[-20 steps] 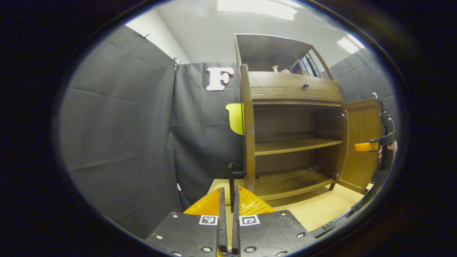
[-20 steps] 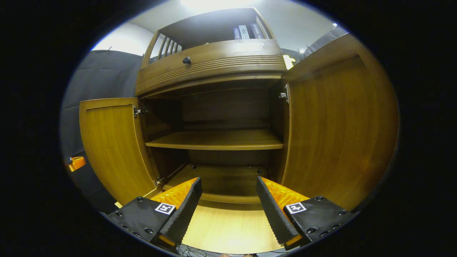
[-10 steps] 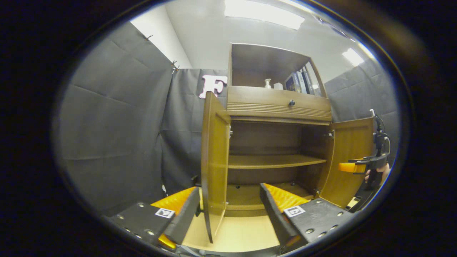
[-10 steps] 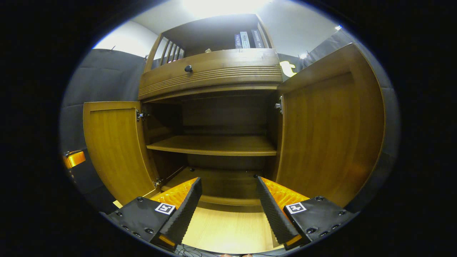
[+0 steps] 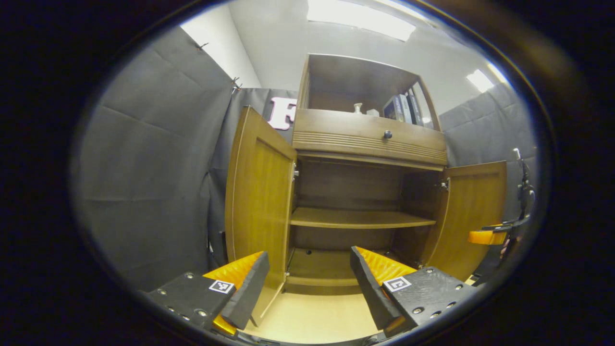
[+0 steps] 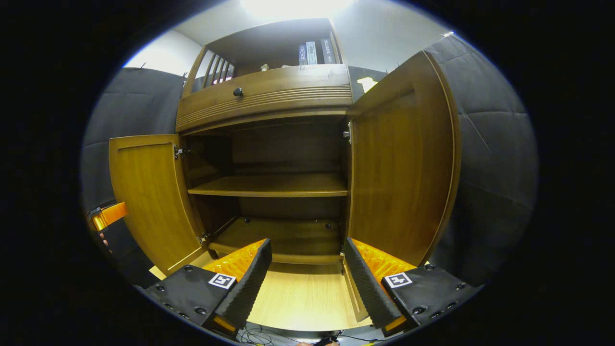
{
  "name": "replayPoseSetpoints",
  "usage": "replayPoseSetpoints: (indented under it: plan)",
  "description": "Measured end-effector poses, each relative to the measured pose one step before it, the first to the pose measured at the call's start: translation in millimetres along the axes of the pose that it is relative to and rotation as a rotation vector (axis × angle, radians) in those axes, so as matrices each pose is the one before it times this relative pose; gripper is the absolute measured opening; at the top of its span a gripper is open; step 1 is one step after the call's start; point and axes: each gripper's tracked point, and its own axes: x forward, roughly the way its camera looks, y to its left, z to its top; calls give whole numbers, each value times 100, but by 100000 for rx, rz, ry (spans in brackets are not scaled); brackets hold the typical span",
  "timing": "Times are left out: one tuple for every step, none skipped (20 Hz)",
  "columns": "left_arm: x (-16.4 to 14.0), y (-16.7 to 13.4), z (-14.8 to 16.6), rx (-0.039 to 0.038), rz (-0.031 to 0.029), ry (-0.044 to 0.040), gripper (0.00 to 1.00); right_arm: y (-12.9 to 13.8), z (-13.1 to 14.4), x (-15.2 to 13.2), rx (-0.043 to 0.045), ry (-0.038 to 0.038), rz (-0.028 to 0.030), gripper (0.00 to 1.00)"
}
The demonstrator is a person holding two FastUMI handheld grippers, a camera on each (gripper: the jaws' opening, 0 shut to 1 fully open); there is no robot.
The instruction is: Open the right door of the double-door shoe cabinet with the right hand, and open the left door with the left hand.
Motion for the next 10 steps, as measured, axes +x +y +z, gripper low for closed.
replayPoseSetpoints:
  plan:
    - [172,-144,-109,-364,-814,516,99,-17,-20,-79,195,9,-59,93]
    - [73,-111,-28,-197,-458,332,99,31,66,-16,140,-35,29,93]
    - [62,-126,-112,-29,-534,345,99,-1,8,-63,118,-217,23,93]
    - [-55,-17,-56,120,-448,264,99,-4,53,-37,18,-209,-74,93]
    - [-27,-102,-11,223,-173,160,99,37,-124,17,31,106,-14,93]
    - [-71,-73,10,268,-319,172,99,35,-112,15,102,342,133,93]
    - [-154,-139,-67,451,-484,247,99,120,-31,75,229,131,225,93]
    - [-85,-173,-84,665,-361,360,99,147,-75,68,254,260,311,93]
    - [-159,-130,-24,964,-192,297,99,195,-64,47,176,101,323,93]
    - [-76,65,-23,1038,94,249,99,283,96,131,-10,-127,480,93]
